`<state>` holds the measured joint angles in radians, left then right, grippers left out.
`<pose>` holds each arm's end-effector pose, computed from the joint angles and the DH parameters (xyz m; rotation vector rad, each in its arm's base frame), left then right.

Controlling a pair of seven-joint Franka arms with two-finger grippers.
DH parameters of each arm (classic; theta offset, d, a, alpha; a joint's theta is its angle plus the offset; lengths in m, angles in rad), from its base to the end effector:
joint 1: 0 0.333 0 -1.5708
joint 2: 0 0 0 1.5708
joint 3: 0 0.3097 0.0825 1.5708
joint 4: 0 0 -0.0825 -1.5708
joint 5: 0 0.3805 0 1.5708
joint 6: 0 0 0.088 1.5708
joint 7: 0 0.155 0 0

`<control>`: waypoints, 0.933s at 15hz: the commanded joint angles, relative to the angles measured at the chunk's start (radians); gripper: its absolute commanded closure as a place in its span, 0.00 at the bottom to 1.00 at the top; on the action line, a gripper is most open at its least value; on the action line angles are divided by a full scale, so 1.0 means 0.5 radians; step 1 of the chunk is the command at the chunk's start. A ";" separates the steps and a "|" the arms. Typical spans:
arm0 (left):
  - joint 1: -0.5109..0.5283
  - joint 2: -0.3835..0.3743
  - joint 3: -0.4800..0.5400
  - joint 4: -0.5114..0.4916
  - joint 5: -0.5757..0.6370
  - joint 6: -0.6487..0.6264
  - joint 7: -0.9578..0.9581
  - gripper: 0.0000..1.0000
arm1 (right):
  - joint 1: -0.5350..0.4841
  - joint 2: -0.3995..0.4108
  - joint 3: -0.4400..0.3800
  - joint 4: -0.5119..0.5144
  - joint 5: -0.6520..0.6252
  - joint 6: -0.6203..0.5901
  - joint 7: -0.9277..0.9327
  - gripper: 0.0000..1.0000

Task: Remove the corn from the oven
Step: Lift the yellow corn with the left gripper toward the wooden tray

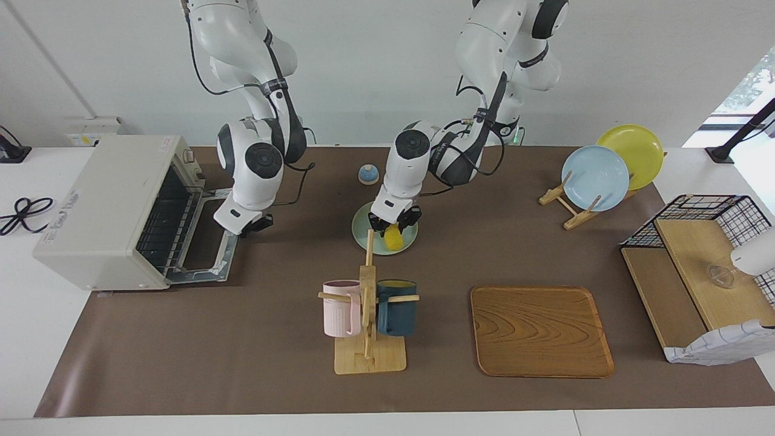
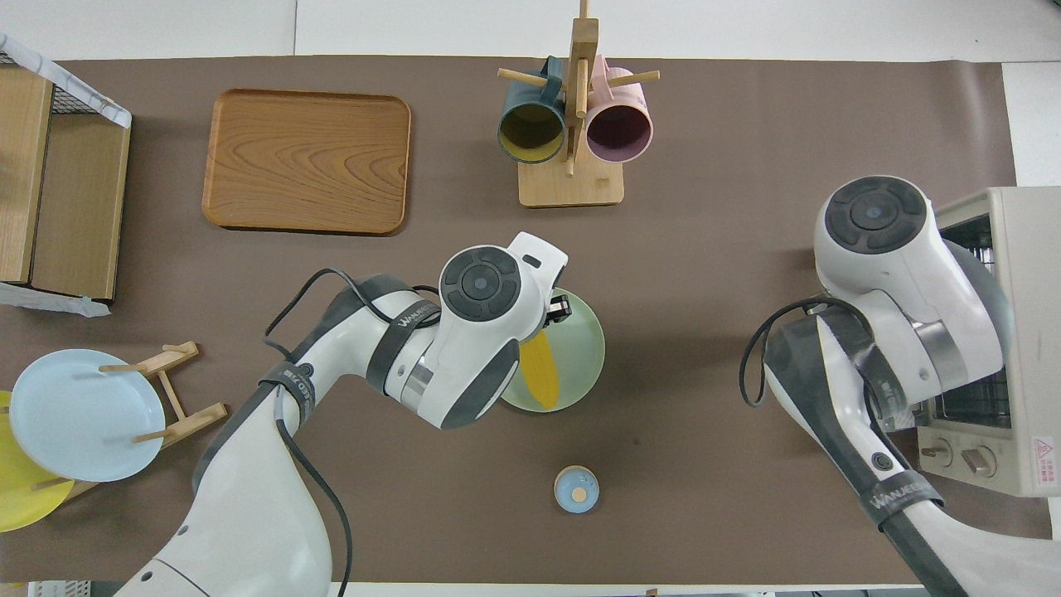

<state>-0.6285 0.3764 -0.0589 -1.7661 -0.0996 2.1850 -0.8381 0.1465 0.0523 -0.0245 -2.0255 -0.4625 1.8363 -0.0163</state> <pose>0.4988 -0.4167 0.3040 3.0193 0.3197 -0.0625 0.5291 0.0081 0.3655 2.6509 0.4230 -0.2930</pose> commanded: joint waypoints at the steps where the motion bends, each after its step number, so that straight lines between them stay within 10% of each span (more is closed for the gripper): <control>1: 0.219 -0.035 -0.002 0.273 0.043 -0.319 0.172 1.00 | -0.164 -0.074 -0.009 0.001 -0.051 -0.010 -0.206 1.00; 7: 0.667 0.124 -0.005 0.583 0.123 -0.443 0.789 1.00 | -0.422 -0.221 -0.012 0.004 0.268 -0.009 -0.590 1.00; 11: 0.809 0.636 0.004 1.328 0.132 -0.728 0.986 1.00 | -0.437 -0.347 -0.040 0.148 0.688 -0.177 -0.584 0.96; 14: 0.852 0.836 0.029 1.507 0.150 -0.701 1.047 1.00 | -0.443 -0.350 -0.043 0.430 0.817 -0.499 -0.593 0.78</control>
<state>-0.2150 0.6829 -0.0459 -1.1639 -0.0541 1.8824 -0.3394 -0.0626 -0.1203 -0.0476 -1.9054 -0.1251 1.6815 -0.2854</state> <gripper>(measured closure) 0.493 0.881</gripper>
